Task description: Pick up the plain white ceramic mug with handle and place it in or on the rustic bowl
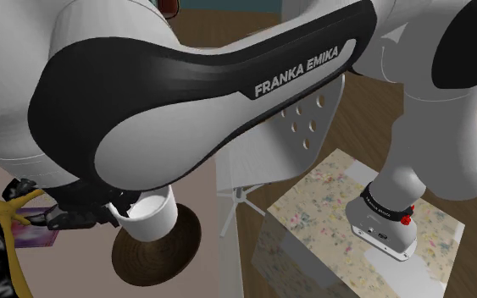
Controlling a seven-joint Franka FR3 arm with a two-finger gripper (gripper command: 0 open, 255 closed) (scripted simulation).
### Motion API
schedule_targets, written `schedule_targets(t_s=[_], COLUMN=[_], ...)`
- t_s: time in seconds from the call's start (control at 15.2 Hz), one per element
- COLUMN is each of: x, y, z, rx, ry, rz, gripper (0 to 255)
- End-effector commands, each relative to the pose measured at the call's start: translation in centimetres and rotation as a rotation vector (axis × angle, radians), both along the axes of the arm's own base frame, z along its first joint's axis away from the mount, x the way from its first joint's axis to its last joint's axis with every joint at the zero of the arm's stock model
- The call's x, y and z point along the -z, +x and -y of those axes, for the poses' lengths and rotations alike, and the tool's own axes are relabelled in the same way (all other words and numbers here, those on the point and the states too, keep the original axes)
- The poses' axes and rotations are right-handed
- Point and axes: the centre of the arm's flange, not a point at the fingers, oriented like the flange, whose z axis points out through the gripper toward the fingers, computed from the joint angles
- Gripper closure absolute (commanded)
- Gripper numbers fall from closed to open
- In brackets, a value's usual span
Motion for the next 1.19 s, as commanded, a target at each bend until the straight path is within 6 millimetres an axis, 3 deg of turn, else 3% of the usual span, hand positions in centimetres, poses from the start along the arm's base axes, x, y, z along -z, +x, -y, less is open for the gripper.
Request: schedule_targets(t_s=[0.0, 0.53, 1.06, 1.12], x=[1.1, 5.1, 5.1, 5.1], y=[0.1, 0.1, 0.1, 0.1], z=[0.0, 0.0, 0.0, 0.1], rx=[0.000, 0.000, 0.000, 0.000], ry=[0.001, 0.001, 0.001, 0.001], rz=[0.000, 0.000, 0.000, 0.000], gripper=[255, 255, 255, 0])
